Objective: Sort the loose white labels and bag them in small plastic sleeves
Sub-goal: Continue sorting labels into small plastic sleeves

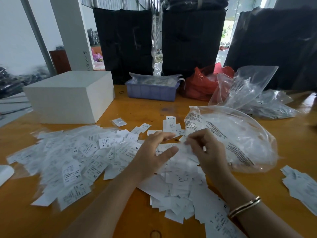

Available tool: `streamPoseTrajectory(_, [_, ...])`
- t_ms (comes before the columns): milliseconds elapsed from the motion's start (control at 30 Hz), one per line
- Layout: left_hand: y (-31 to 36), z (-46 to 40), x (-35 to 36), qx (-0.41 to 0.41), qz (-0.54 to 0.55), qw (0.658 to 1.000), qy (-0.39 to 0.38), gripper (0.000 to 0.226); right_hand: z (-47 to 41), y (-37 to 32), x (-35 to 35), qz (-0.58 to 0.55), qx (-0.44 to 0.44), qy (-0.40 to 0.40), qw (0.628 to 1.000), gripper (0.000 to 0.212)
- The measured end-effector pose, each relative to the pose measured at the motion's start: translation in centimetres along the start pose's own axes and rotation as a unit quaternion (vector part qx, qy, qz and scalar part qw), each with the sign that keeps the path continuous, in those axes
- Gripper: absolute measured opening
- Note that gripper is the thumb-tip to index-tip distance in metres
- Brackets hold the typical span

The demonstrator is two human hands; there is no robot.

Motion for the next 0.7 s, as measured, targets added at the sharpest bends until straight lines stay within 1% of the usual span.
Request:
streamPoseTrajectory(67, [0.1, 0.1, 0.2, -0.014, 0.025, 1.0, -0.013, 0.04, 0.3, 0.1, 0.9, -0.044, 0.025, -0.036, 0.998, 0.03])
streamPoseTrajectory(100, [0.1, 0.1, 0.3, -0.019, 0.028, 0.999, -0.012, 0.036, 0.2, 0.3, 1.0, -0.059, 0.038, -0.046, 0.996, 0.028])
streamPoseTrajectory(133, [0.0, 0.1, 0.3, -0.024, 0.032, 0.999, -0.007, 0.028, 0.1, 0.6, 1.0, -0.066, 0.05, -0.049, 0.995, 0.028])
streamPoseTrajectory(200, [-0.2, -0.1, 0.2, -0.033, 0.048, 0.998, 0.011, 0.005, 0.0, 1.2, 1.1, -0.075, 0.072, -0.045, 0.994, 0.027])
streamPoseTrajectory(333, [-0.7, -0.2, 0.1, -0.059, 0.094, 0.993, 0.033, 0.012, -0.1, 1.8, 1.2, -0.108, 0.093, -0.044, 0.989, 0.027])
streamPoseTrajectory(467, [-1.5, -0.3, -0.3, -0.1, 0.164, 0.979, 0.074, 0.012, 0.0, 2.0, 1.4, -0.118, 0.102, -0.045, 0.987, 0.032])
streamPoseTrajectory(533, [-1.9, -0.3, -0.7, -0.117, 0.186, 0.97, 0.101, 0.011, 0.1, 2.3, 1.6, -0.091, 0.104, -0.05, 0.989, 0.032])
streamPoseTrajectory(600, [-2.1, -0.3, -1.2, -0.127, 0.198, 0.962, 0.138, 0.012, 0.1, 2.5, 2.1, -0.022, 0.091, -0.079, 0.993, 0.029])
streamPoseTrajectory(667, [-2.5, -0.3, -1.9, -0.139, 0.193, 0.955, 0.179, 0.015, 0.7, 2.8, 3.4, 0.079, 0.058, -0.156, 0.983, 0.034])
streamPoseTrajectory(700, [-2.7, -0.3, -2.1, -0.147, 0.189, 0.951, 0.196, 0.017, 1.1, 3.0, 4.1, 0.14, 0.028, -0.199, 0.969, 0.038])
Point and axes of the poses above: each hand's wrist, its own z-axis away from the middle knuckle, its own x-axis out of the palm, y = z × x, the point moved 7 cm from there along -z, towards the middle knuckle, and after that the axes turned 10 degrees about y, right-handed, at the moved point
